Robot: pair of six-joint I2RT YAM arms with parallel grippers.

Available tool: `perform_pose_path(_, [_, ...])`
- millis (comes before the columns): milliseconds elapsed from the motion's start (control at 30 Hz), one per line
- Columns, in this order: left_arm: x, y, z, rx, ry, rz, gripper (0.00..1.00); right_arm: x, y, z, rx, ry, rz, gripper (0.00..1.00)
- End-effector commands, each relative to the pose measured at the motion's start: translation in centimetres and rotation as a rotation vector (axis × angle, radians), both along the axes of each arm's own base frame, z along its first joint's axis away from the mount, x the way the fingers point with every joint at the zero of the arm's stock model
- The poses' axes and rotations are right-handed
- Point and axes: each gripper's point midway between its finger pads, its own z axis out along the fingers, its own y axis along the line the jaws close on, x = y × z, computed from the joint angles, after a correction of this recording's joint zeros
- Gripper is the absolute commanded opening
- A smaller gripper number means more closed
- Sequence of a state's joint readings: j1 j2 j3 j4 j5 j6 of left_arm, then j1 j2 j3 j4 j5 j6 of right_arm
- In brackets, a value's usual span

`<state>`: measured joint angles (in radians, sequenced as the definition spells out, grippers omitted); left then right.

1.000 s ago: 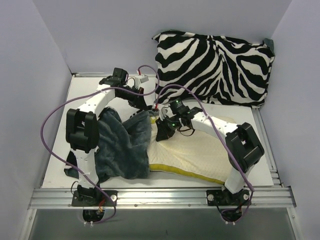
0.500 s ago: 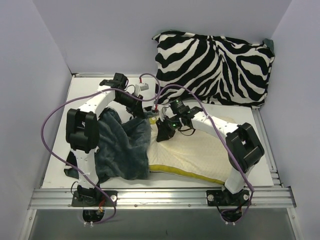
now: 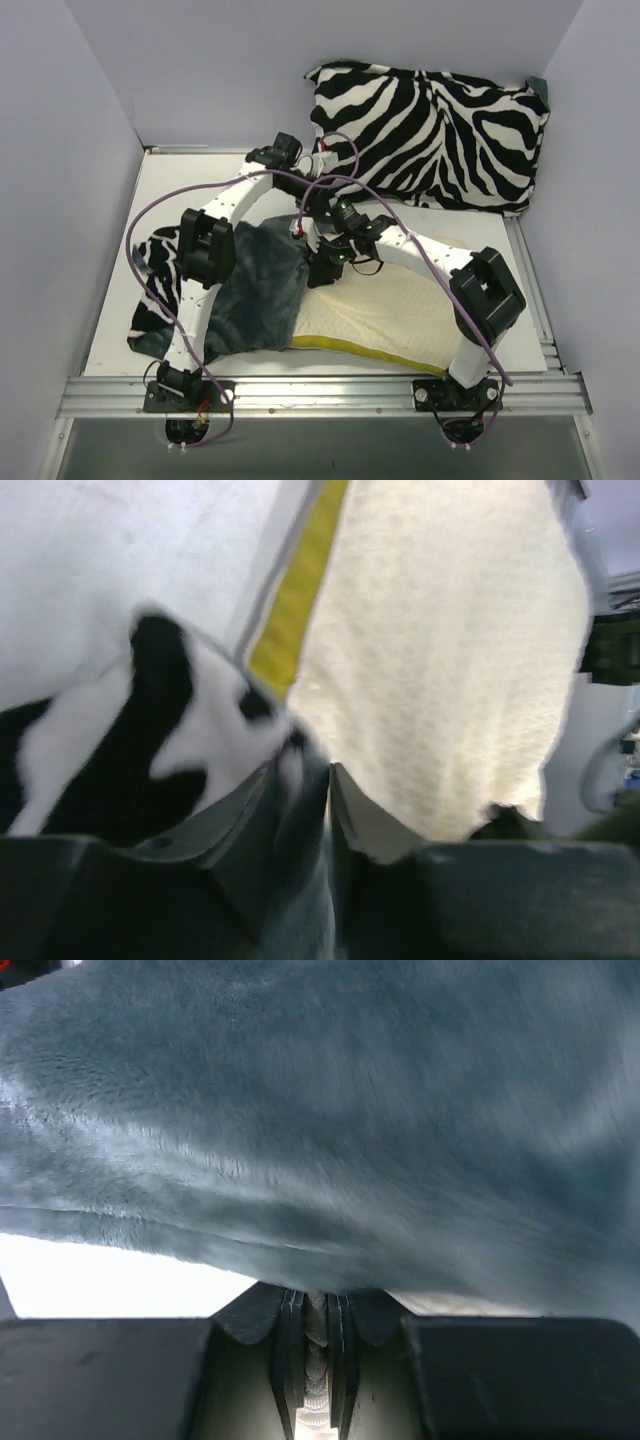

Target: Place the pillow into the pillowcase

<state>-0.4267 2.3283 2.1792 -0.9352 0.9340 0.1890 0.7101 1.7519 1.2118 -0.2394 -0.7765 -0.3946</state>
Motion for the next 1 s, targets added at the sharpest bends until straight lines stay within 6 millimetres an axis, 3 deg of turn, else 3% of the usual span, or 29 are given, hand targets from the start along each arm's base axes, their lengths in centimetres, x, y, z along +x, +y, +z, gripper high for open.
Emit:
perform_pose_path(0, [5.1,1.6,-1.3,0.006,-0.012,0.145,0.44,4.2,0.9,3.6,0.083,-0.122,-0.079,0.0])
perform_pose_path(33, [6.7,2.4,0.2,-0.004,-0.049,0.19,0.51,6.0,0.3,3.8,0.078,-0.144,-0.128,0.0])
perform_pose_path(67, [9.3,5.2,1.7,-0.019,-0.095,0.269,0.61,7.3,0.1,3.1,0.065,-0.15,-0.163,0.0])
perform_pose_path(133, [12.0,8.2,4.6,-0.045,-0.145,0.375,0.72,10.5,-0.6,2.9,0.042,-0.189,-0.256,0.0])
perform_pose_path(167, [12.9,9.7,7.9,-0.068,-0.216,0.415,0.97,12.7,-0.7,3.0,0.037,-0.205,-0.294,0.0])
perform_pose_path(200, [14.1,12.7,9.3,-0.071,-0.244,0.476,0.97,14.0,-1.0,2.9,0.017,-0.218,-0.328,0.0])
perform_pose_path(233, [14.1,14.0,10.7,-0.082,-0.268,0.491,0.97,14.8,-1.1,3.1,0.016,-0.221,-0.334,0.01])
perform_pose_path(267, [13.1,15.2,12.7,-0.088,-0.297,0.502,0.97,16.1,-0.7,4.0,0.027,-0.238,-0.335,0.1])
perform_pose_path(300, [12.8,17.2,13.5,-0.074,-0.342,0.511,0.97,15.6,-1.0,3.8,-0.005,-0.204,-0.327,0.37])
perform_pose_path(333, [11.9,18.1,13.8,-0.063,-0.355,0.51,0.98,15.5,-1.2,4.2,-0.012,-0.197,-0.32,0.51])
perform_pose_path(367, [9.8,18.9,16.8,-0.067,-0.423,0.505,0.97,15.3,-1.3,5.2,-0.013,-0.199,-0.317,0.61])
perform_pose_path(400, [8.4,19.6,14.4,-0.03,-0.4,0.482,0.97,14.2,-1.9,5.6,-0.038,-0.173,-0.308,0.8])
perform_pose_path(433, [7.1,20.4,14.5,-0.016,-0.413,0.481,0.97,13.6,-2.4,5.9,-0.051,-0.172,-0.296,0.9])
perform_pose_path(467, [4.9,20.7,16.8,-0.008,-0.478,0.481,0.97,12.8,-3.1,7.7,-0.051,-0.199,-0.301,0.95])
perform_pose_path(500, [3.1,20.8,14.2,0.017,-0.426,0.465,0.97,11.1,-4.1,7.2,-0.09,-0.17,-0.299,0.98])
perform_pose_path(533, [2.2,22.5,14.1,0.022,-0.425,0.495,0.98,10.2,-4.6,7.7,-0.098,-0.165,-0.303,0.99])
perform_pose_path(567, [-0.1,22.7,15.4,0.015,-0.458,0.491,0.97,8.6,-5.0,9.7,-0.066,-0.176,-0.285,0.99])
perform_pose_path(600, [-2.1,22.7,13.1,0.03,-0.428,0.463,0.98,5.9,-5.3,8.6,-0.107,-0.131,-0.244,0.99])
perform_pose_path(633, [-3.6,22.8,12.5,0.04,-0.438,0.448,0.97,4.5,-5.4,8.4,-0.121,-0.134,-0.223,0.99])
perform_pose_path(667, [-5.9,22.8,13.9,0.036,-0.506,0.435,0.97,2.8,-5.5,8.5,-0.134,-0.157,-0.195,0.99])
perform_pose_path(700, [-7.3,22.8,13.6,0.045,-0.572,0.375,0.97,1.5,-5.5,7.8,-0.155,-0.156,-0.169,0.99])
perform_pose_path(733, [-9.5,22.9,11.0,0.072,-0.527,0.346,0.97,-1.1,-5.2,5.7,-0.197,-0.135,-0.11,0.99])
perform_pose_path(767, [-11.1,23.2,11.6,0.092,-0.582,0.339,0.97,-2.0,-5.0,5.1,-0.207,-0.129,-0.093,0.99])
perform_pose_path(800, [-12.0,23.5,10.8,0.124,-0.606,0.312,0.97,-2.3,-4.9,4.2,-0.236,-0.135,-0.102,0.99])
perform_pose_path(833, [-14.1,23.7,9.4,0.143,-0.542,0.285,0.97,-3.6,-4.4,2.9,-0.27,-0.138,-0.073,0.99])
perform_pose_path(900, [-16.3,24.0,8.1,0.184,-0.558,0.185,0.97,-2.7,-3.7,1.2,-0.315,-0.199,-0.102,0.99])
perform_pose_path(967, [-18.4,25.2,5.8,0.273,-0.468,0.157,0.96,-2.0,-2.9,-0.5,-0.359,-0.221,-0.112,1.0])
